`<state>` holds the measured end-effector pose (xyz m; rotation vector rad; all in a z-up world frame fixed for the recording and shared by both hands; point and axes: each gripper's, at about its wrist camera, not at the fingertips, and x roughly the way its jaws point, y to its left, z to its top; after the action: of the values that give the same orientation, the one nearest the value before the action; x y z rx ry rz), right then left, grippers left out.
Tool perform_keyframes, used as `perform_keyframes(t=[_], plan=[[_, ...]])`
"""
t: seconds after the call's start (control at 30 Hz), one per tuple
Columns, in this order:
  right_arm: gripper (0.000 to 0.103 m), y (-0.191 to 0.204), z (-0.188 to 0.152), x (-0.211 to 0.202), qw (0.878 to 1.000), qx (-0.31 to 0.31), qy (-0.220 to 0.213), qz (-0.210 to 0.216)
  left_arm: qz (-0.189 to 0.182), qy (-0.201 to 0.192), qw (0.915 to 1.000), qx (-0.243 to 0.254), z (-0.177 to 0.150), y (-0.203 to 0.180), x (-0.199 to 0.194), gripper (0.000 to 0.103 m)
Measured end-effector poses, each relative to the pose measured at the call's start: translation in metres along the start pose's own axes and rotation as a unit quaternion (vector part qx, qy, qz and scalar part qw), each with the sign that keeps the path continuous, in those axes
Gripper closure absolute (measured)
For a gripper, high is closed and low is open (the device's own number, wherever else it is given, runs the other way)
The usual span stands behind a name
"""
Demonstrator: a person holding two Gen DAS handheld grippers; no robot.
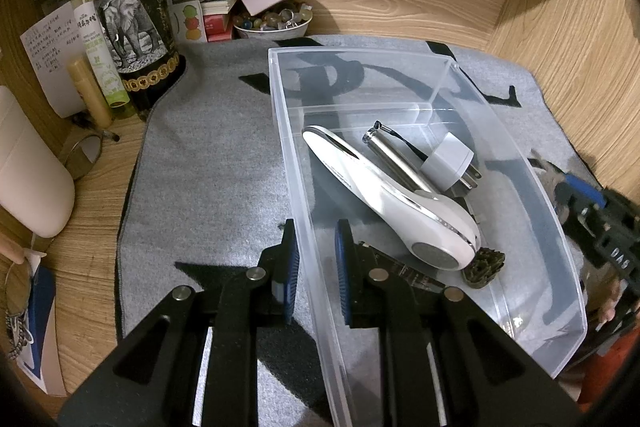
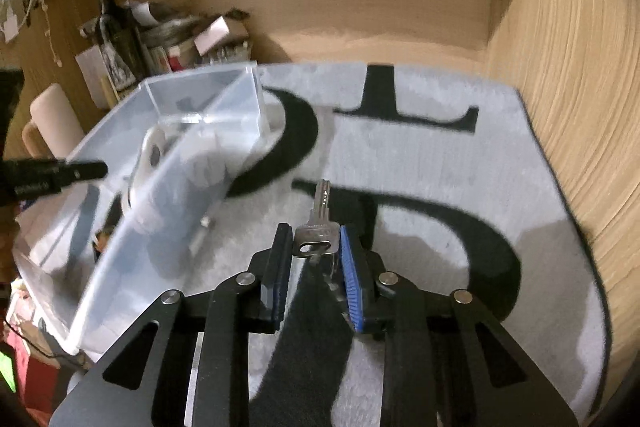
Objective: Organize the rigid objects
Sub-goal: 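Grasp the silver key by its head with the right gripper, then lower the silver key into the box and open the right gripper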
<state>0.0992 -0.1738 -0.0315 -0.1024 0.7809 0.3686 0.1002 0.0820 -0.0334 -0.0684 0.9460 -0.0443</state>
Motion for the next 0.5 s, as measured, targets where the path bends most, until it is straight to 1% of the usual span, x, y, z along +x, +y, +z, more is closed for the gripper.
perform_keyframes(t=[0.3,0.5], plan=[[0.081,0.02,0.035,-0.022,0.998,-0.019,-0.061,0.021,0.0,0.0,1.0,0.0,0.0,0.0,0.0,0.087],[0.081,0.045,0.058,-0.036,0.993,-0.045,-0.1,0.051,0.0,0.0,1.0,0.0,0.0,0.0,0.0,0.087]])
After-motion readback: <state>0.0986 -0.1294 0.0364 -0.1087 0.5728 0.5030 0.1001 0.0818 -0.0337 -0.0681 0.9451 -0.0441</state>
